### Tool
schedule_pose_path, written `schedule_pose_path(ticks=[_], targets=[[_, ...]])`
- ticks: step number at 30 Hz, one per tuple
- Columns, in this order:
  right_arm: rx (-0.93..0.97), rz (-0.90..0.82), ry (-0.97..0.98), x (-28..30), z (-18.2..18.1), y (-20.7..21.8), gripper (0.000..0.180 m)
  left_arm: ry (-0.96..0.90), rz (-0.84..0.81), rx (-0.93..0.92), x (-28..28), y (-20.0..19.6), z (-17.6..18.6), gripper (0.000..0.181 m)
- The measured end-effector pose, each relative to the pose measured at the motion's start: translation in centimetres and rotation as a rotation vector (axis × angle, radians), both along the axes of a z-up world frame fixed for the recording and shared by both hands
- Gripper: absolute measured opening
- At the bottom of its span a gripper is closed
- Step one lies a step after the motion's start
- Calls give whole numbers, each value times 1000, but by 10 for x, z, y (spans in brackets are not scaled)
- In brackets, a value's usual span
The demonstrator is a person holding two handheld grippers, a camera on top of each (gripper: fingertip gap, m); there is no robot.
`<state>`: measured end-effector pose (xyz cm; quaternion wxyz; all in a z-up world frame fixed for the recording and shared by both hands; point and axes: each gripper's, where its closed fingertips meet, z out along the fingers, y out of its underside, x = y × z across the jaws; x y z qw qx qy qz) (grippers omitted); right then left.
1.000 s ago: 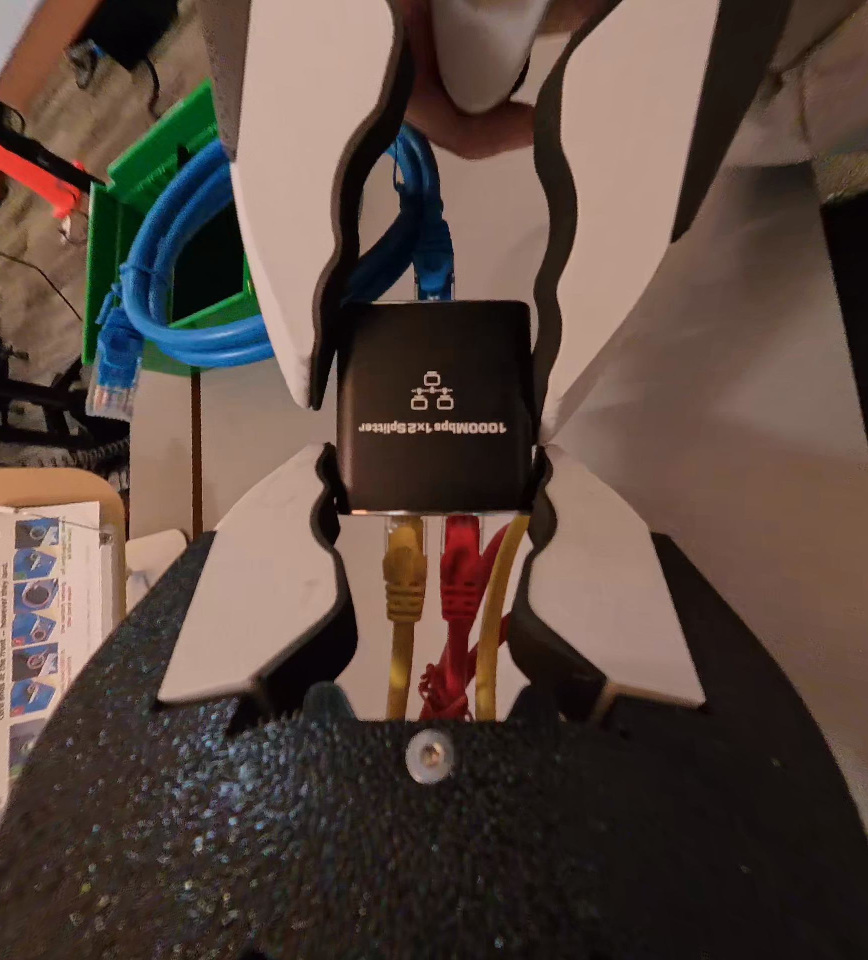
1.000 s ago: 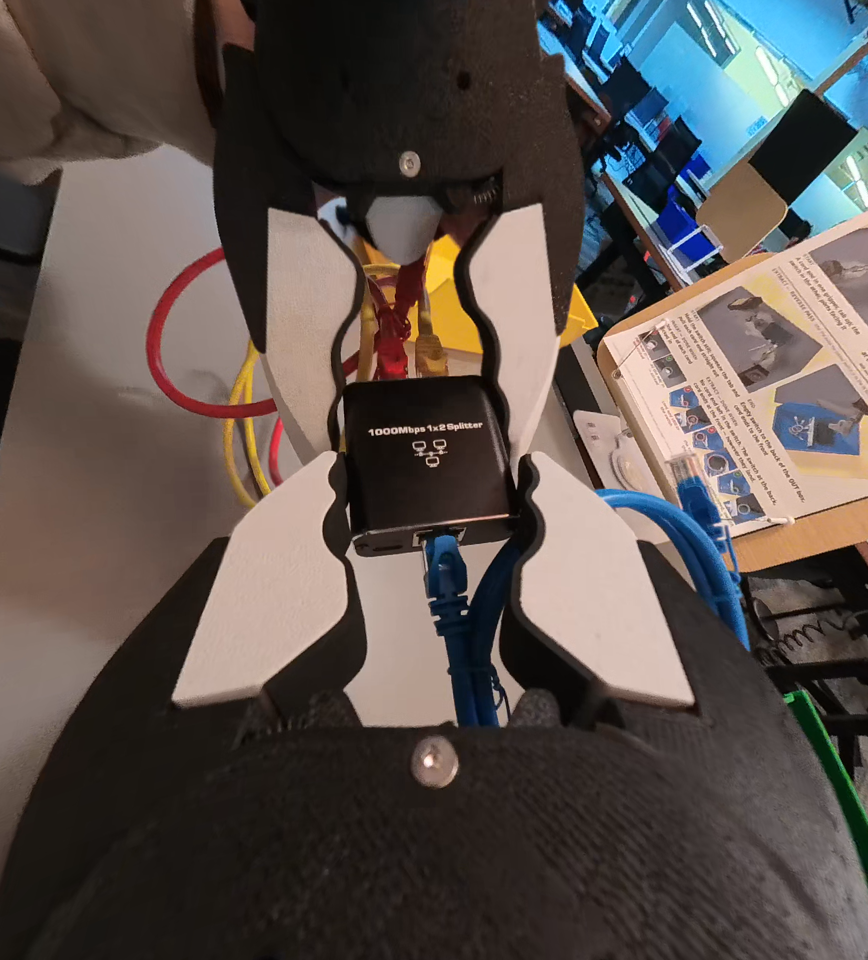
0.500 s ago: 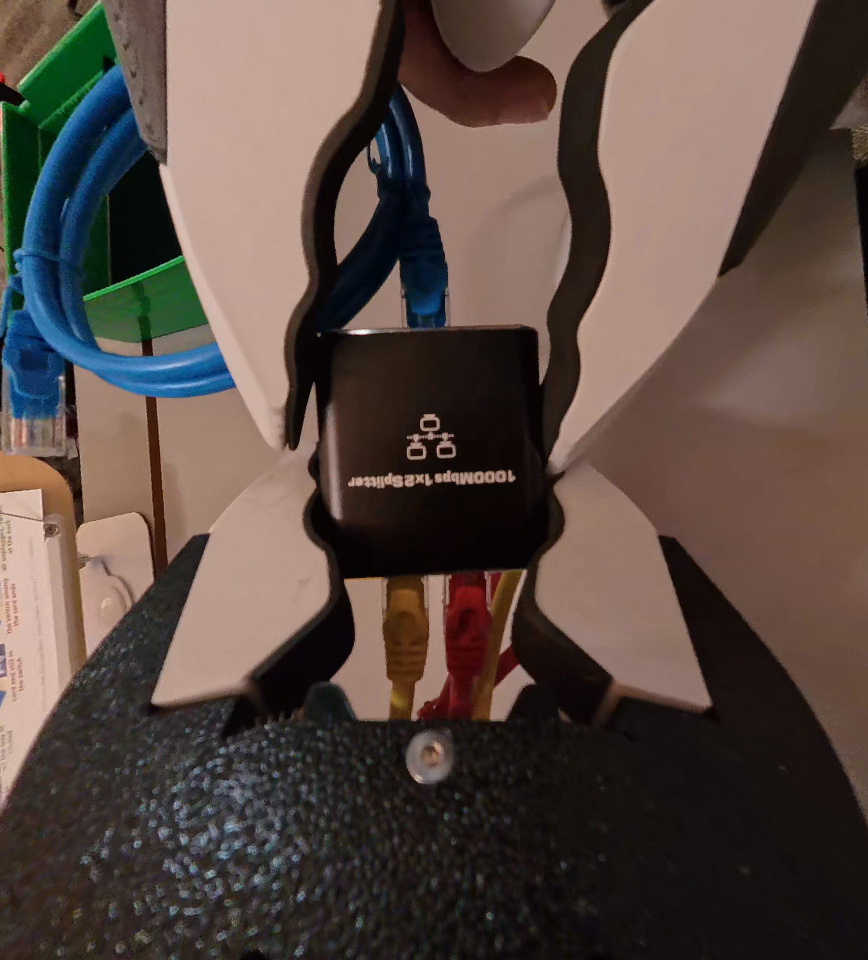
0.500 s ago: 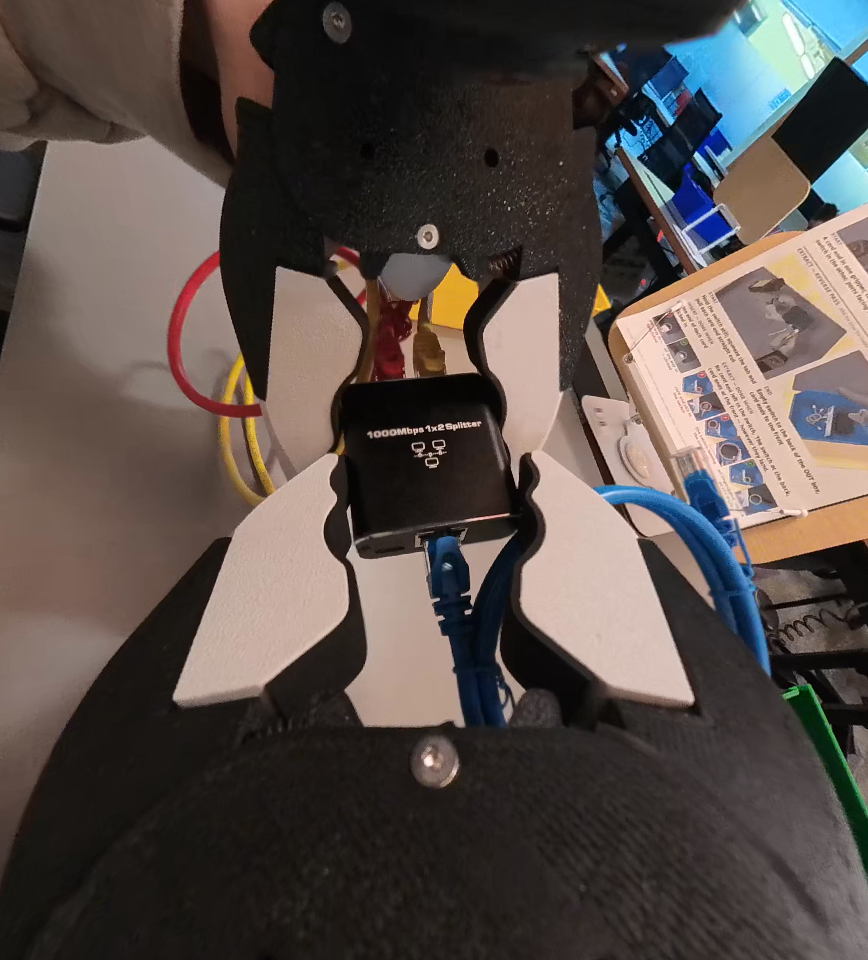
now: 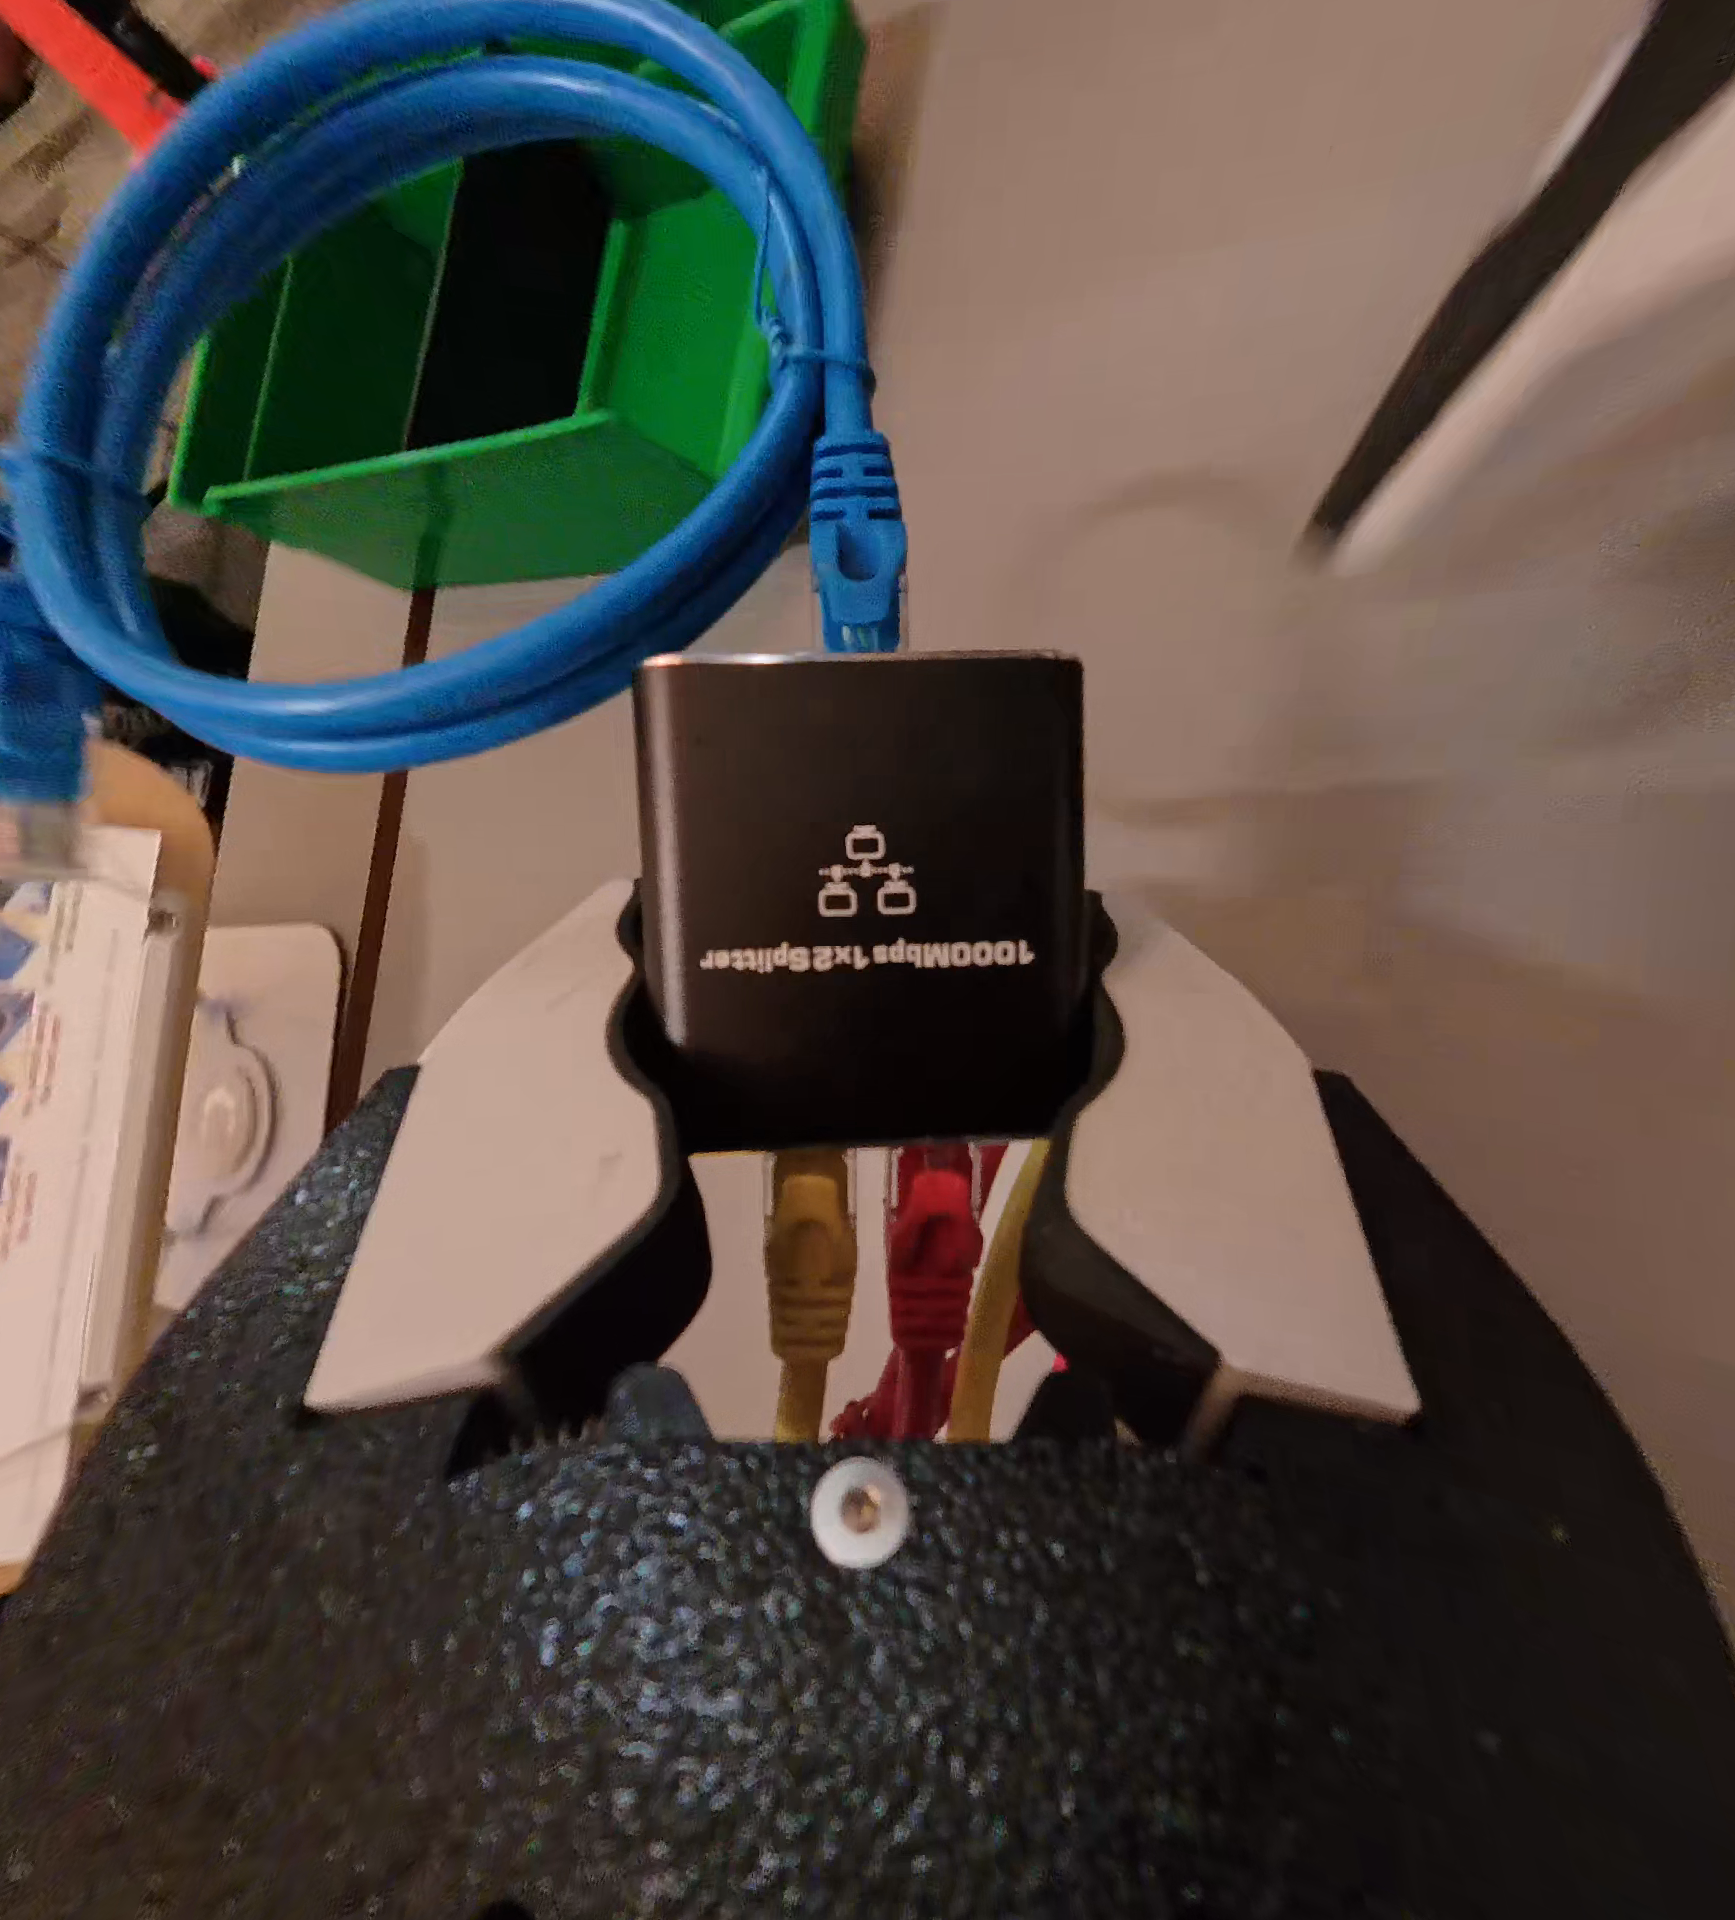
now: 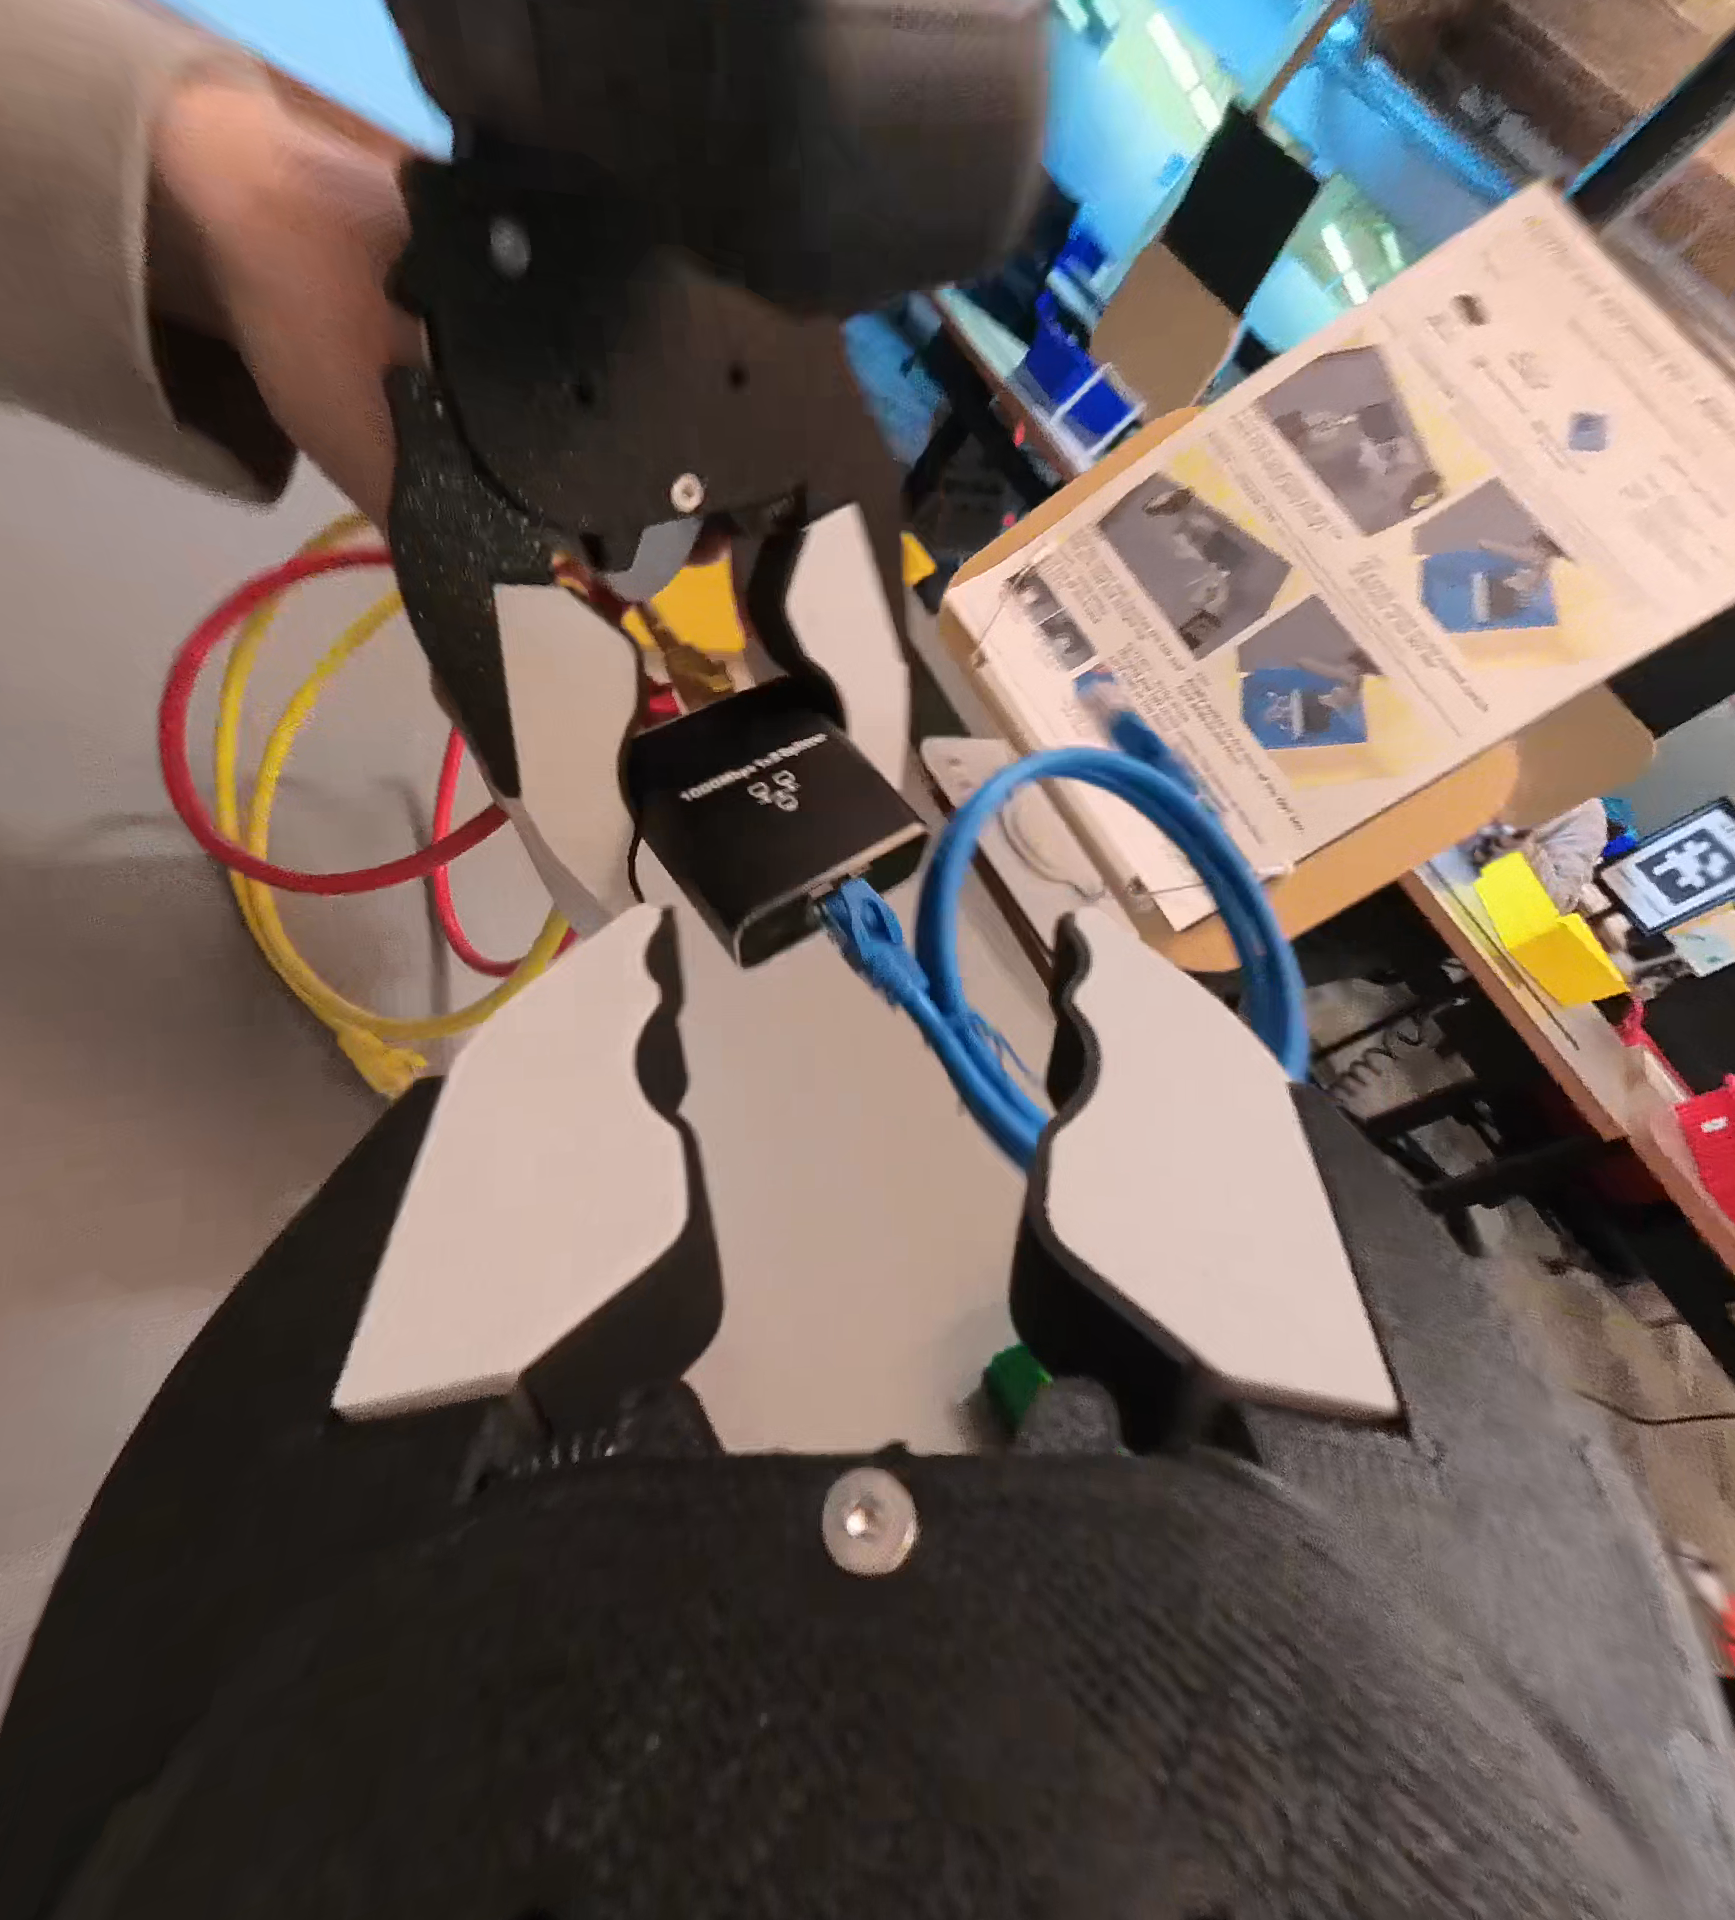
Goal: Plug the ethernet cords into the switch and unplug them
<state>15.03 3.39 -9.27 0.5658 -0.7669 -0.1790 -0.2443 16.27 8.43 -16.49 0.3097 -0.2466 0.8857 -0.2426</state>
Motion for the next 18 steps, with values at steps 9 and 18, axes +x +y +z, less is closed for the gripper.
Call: schedule_pose_path(ticks=[9, 18], targets=[[355, -86, 854, 40, -4, -1, 63, -82, 81, -90, 13, 19, 24, 75], [533, -6, 1247, 30, -25, 19, 42, -16, 67, -48, 19, -2, 1, 75]])
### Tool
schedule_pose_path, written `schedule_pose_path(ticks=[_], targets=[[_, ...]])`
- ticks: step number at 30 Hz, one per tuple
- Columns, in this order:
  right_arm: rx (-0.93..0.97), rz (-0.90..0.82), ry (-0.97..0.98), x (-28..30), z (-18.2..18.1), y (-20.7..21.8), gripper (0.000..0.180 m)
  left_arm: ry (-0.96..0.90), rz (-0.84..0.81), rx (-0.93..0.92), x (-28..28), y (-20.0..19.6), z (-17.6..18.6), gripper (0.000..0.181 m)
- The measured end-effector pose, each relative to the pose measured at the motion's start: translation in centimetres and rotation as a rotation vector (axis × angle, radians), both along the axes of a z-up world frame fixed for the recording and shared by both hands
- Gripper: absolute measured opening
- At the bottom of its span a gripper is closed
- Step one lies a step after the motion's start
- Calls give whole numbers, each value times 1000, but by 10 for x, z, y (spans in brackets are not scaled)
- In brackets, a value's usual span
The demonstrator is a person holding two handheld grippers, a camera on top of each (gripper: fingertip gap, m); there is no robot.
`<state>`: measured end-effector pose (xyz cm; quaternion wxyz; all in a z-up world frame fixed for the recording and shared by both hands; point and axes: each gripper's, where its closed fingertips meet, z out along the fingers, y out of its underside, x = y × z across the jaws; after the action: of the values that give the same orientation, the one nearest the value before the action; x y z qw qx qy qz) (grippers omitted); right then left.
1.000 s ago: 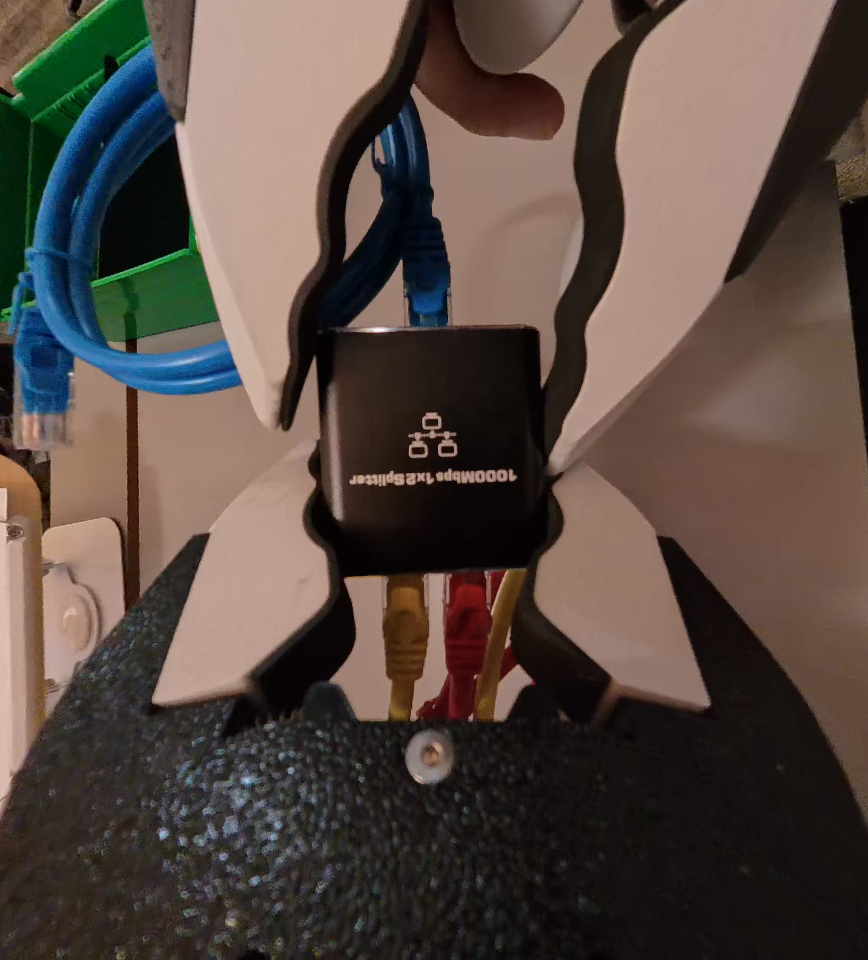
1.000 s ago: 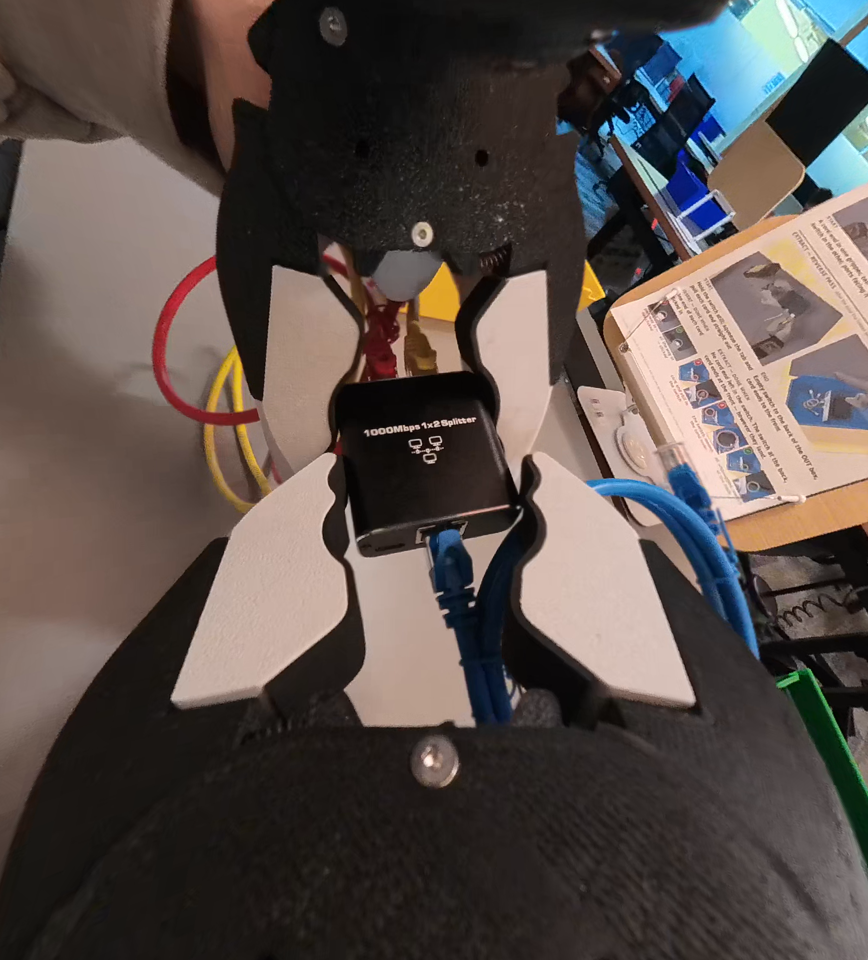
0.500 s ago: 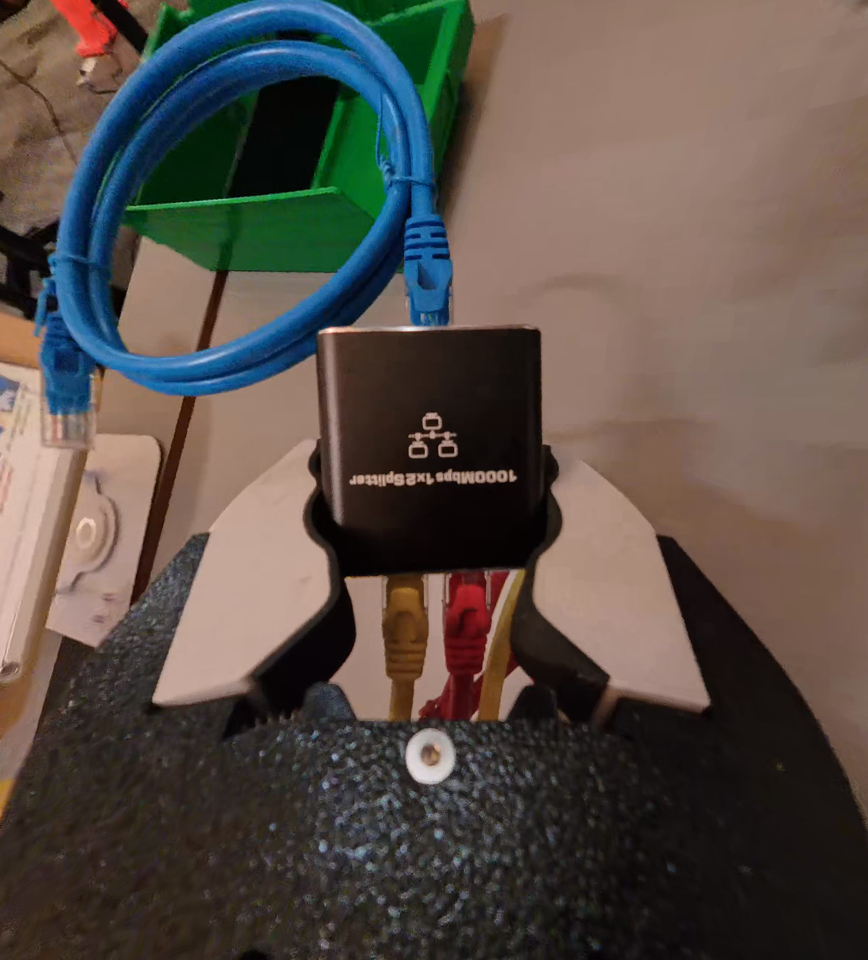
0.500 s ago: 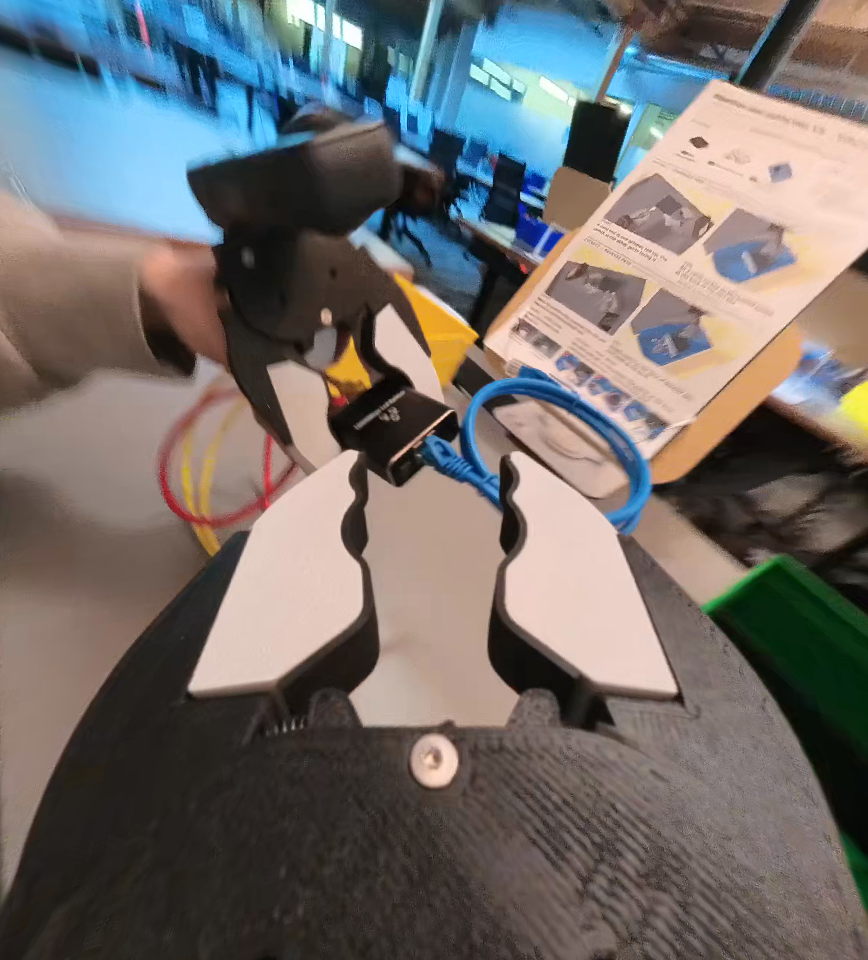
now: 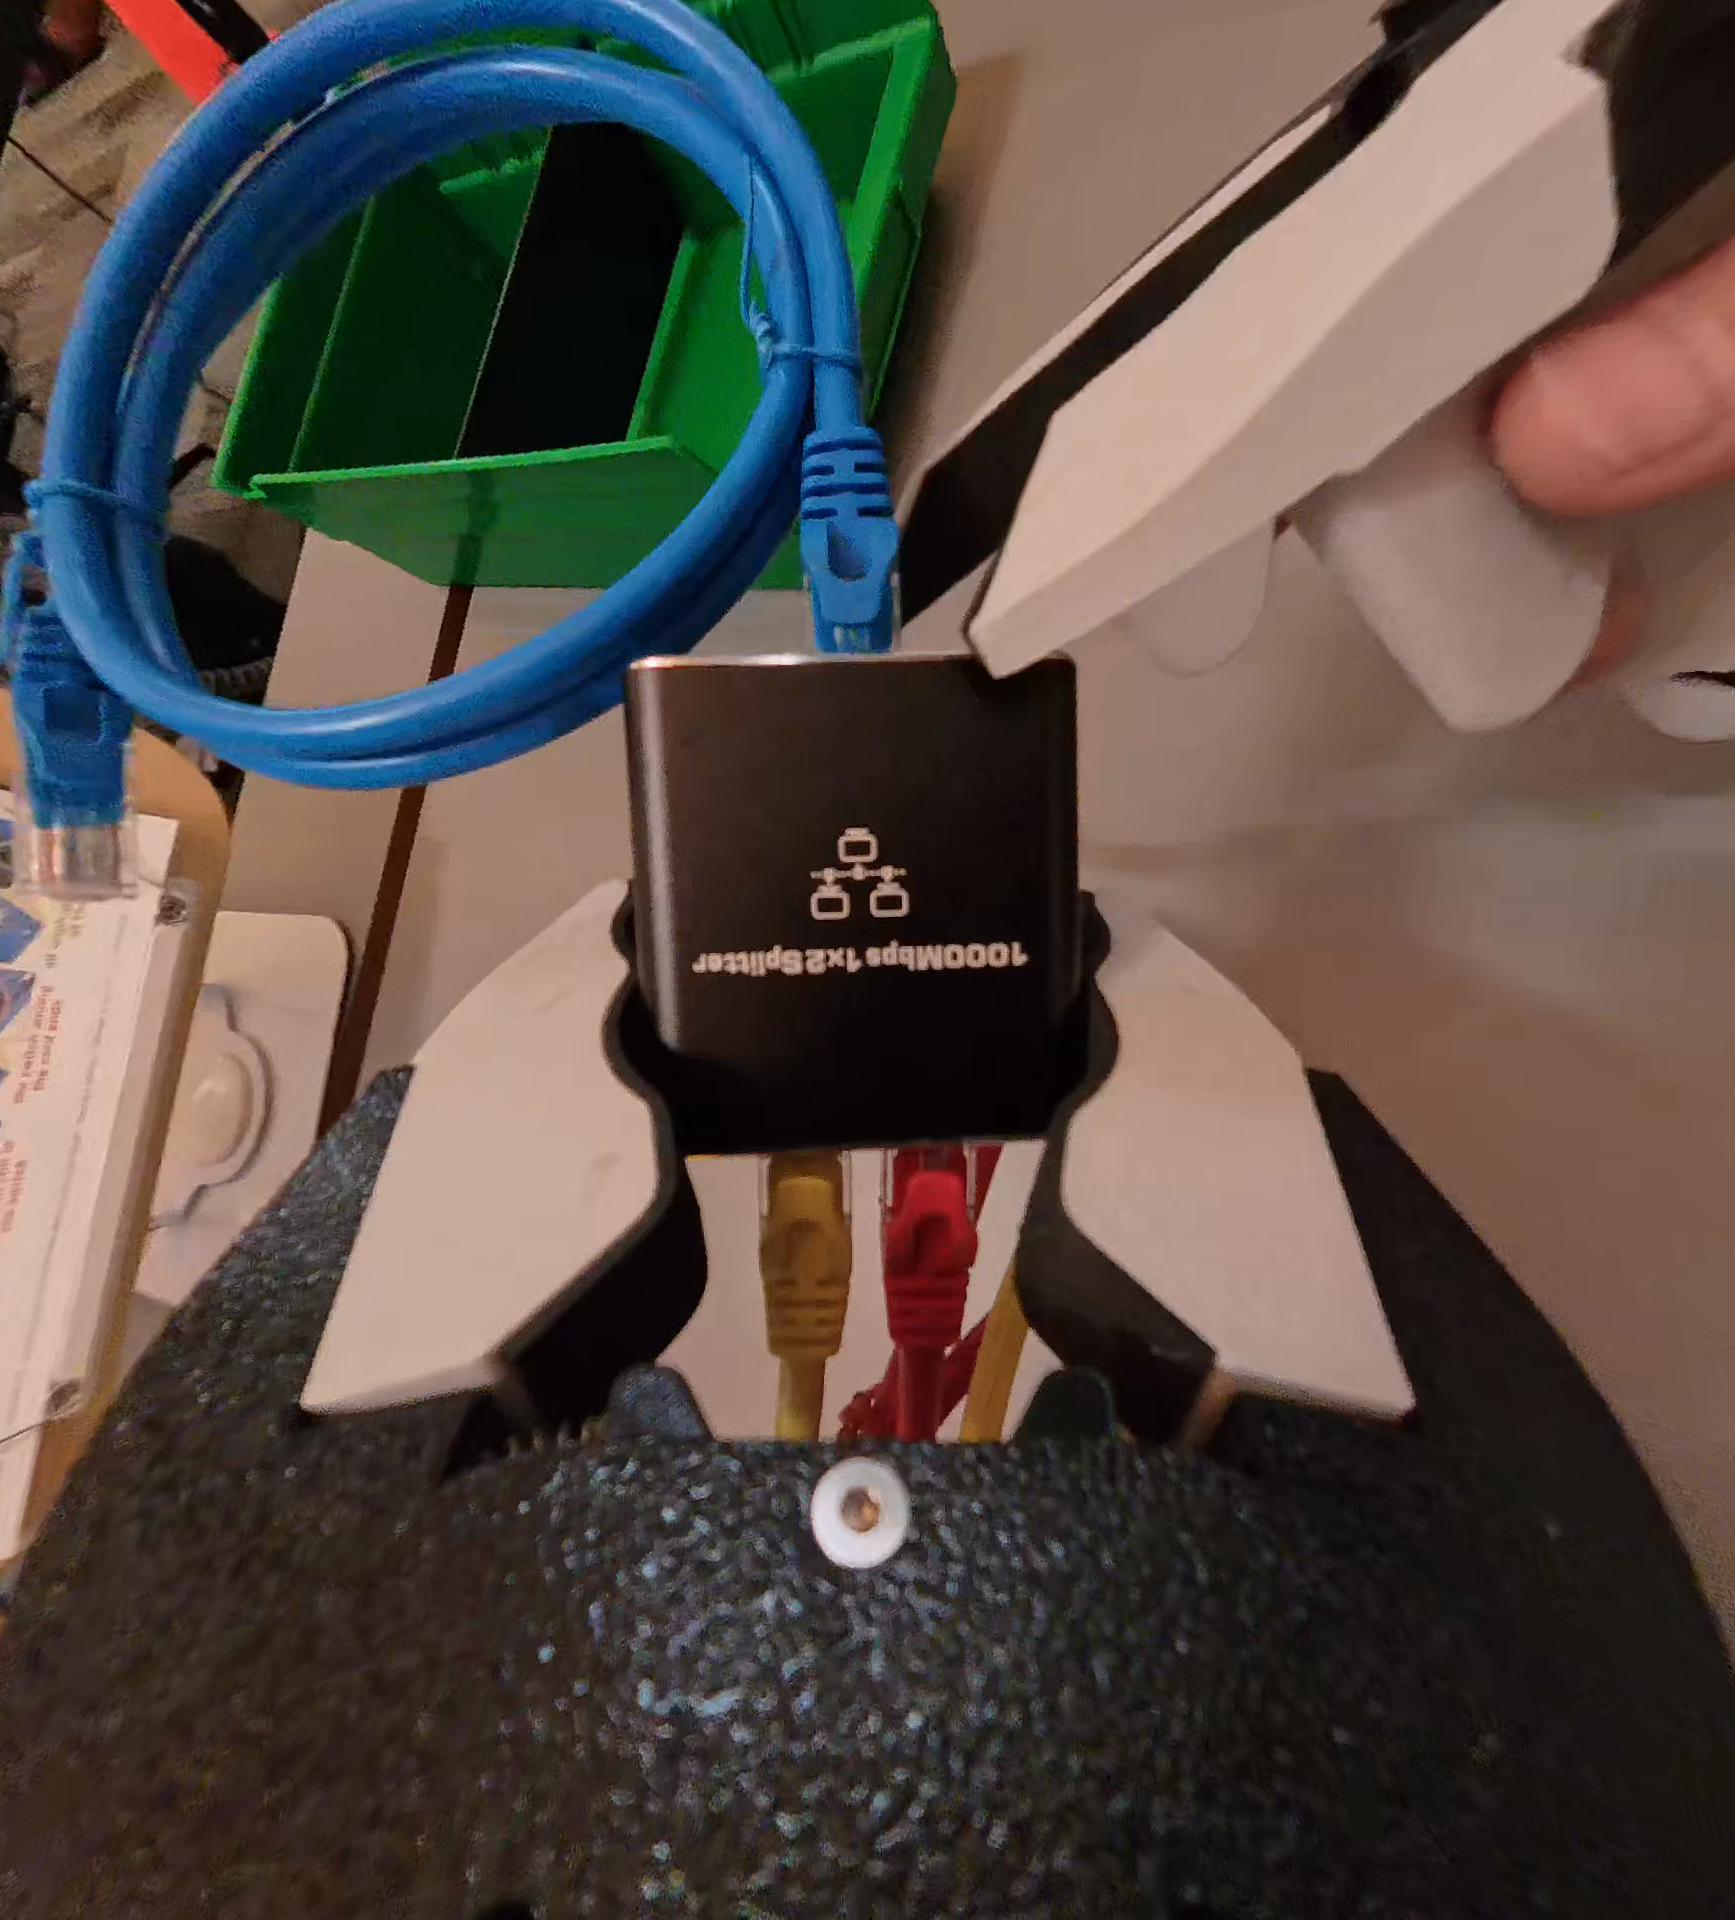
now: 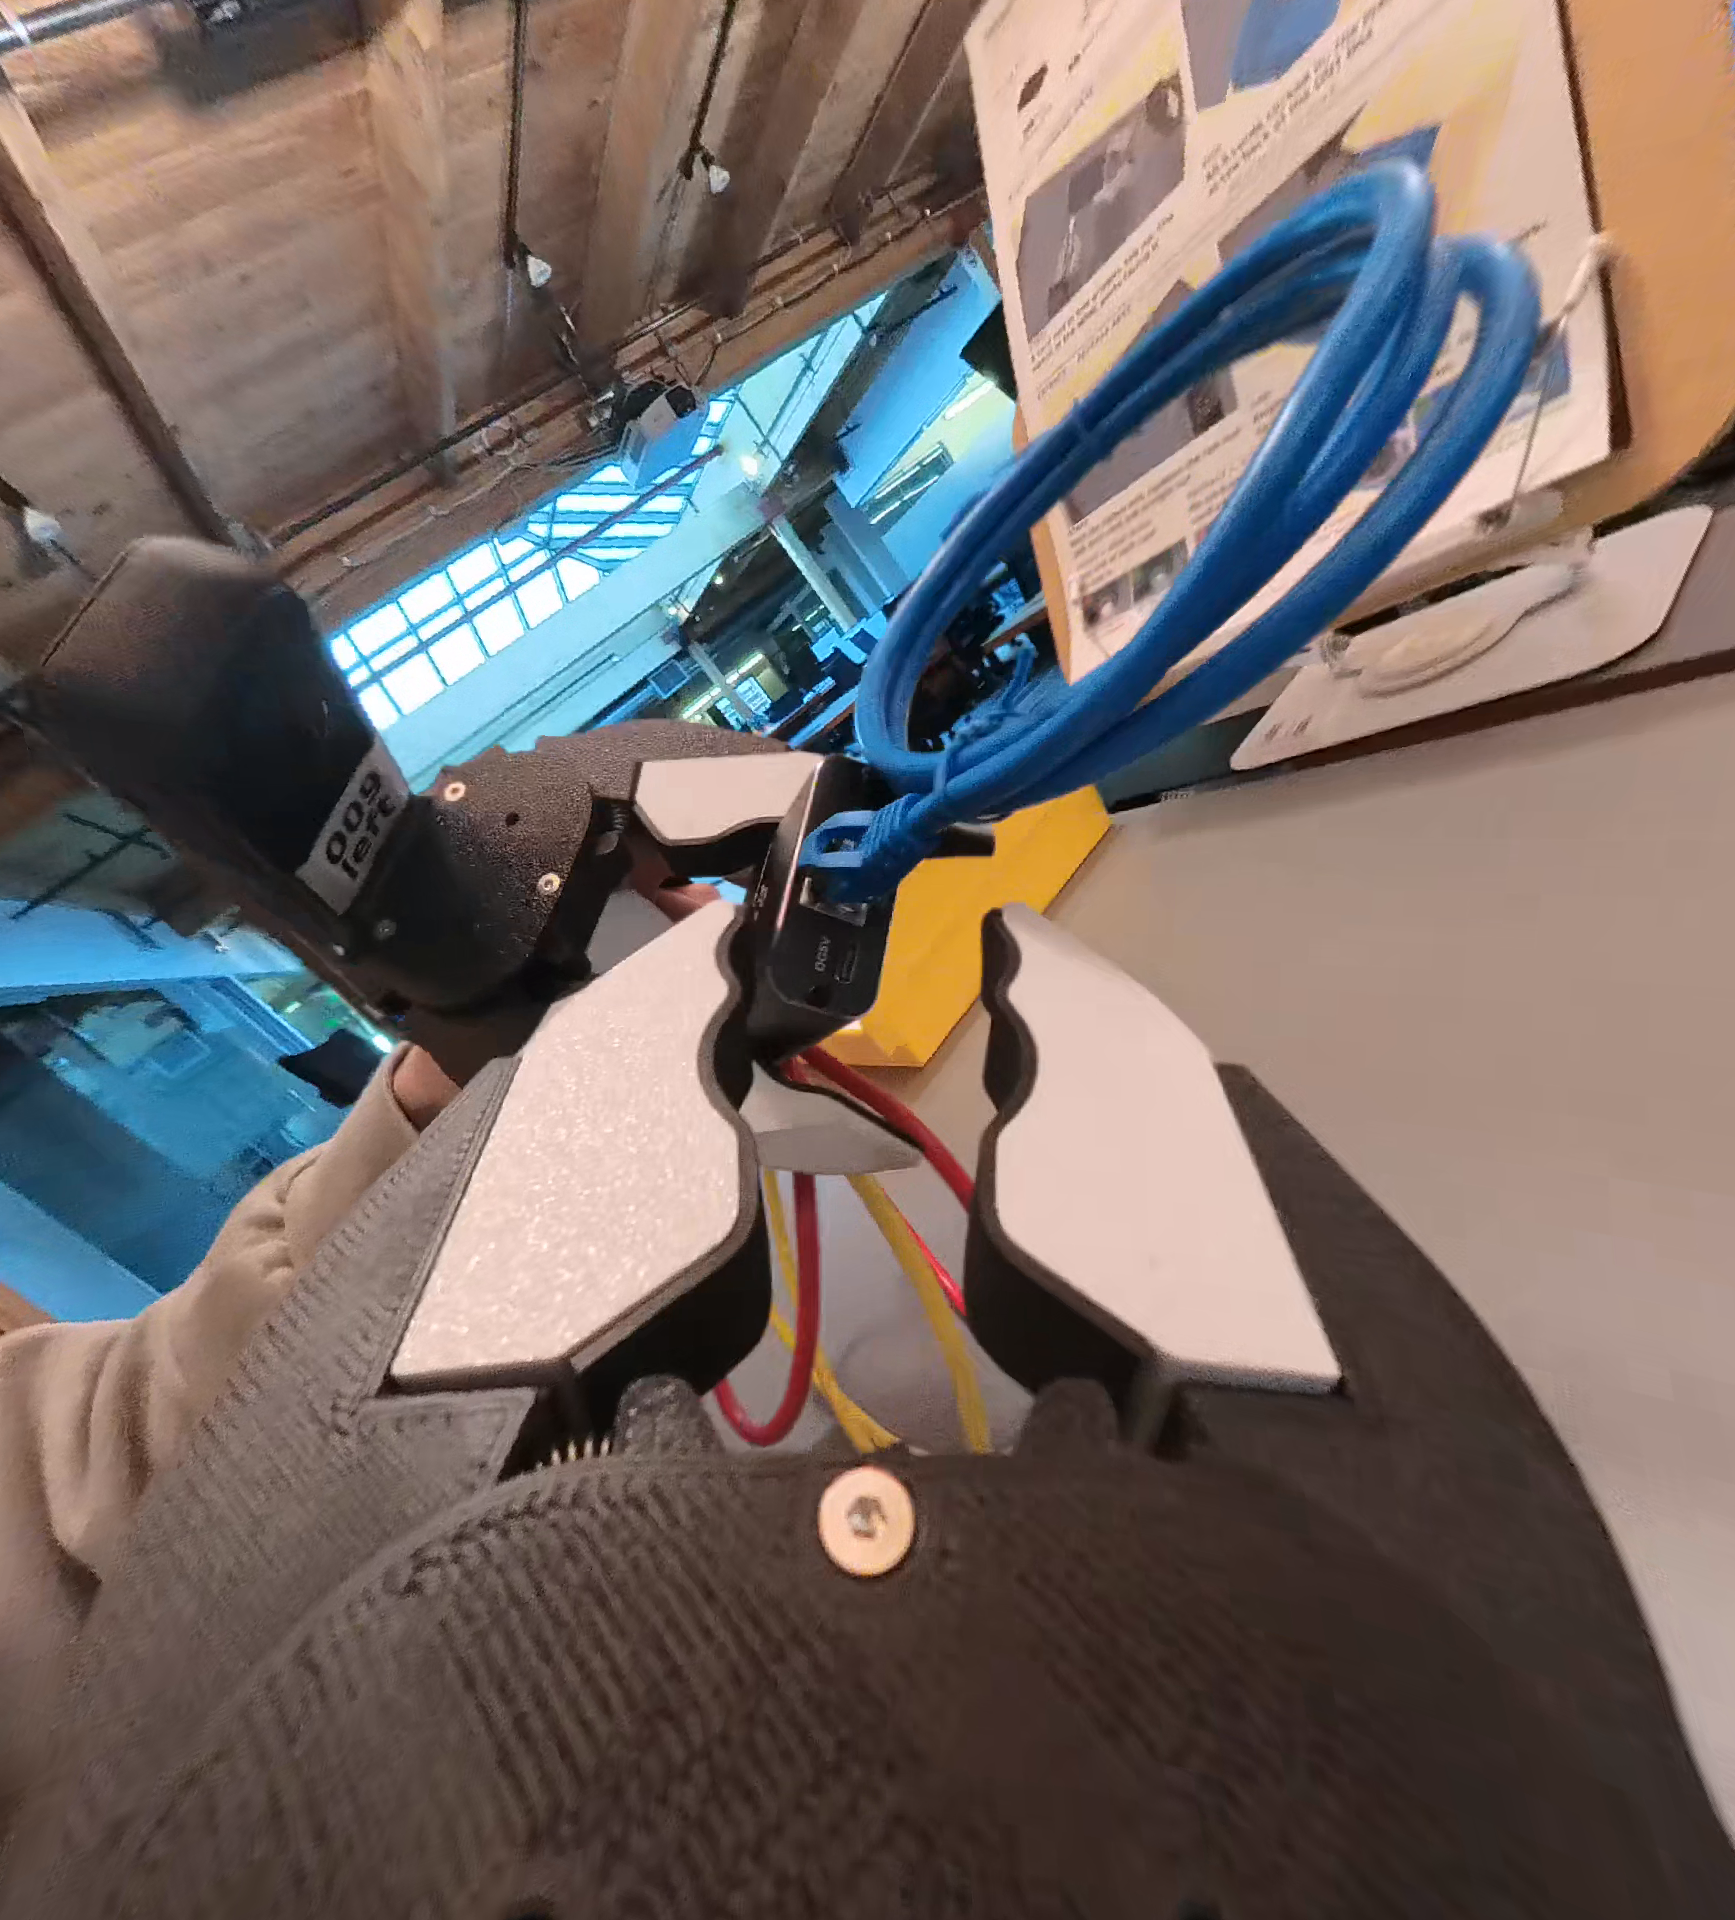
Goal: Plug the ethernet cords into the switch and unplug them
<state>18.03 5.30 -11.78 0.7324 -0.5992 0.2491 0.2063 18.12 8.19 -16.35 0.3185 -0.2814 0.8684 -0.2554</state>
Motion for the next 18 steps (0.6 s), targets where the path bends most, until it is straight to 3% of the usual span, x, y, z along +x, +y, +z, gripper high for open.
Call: schedule_pose_path(ticks=[7, 18], targets=[[95, -57, 97, 12, -1, -3, 24, 4, -17, 55, 7, -10, -8, 75], [199, -124, 215, 20, -6, -8, 19, -26, 65, 99, 15, -11, -12, 75]])
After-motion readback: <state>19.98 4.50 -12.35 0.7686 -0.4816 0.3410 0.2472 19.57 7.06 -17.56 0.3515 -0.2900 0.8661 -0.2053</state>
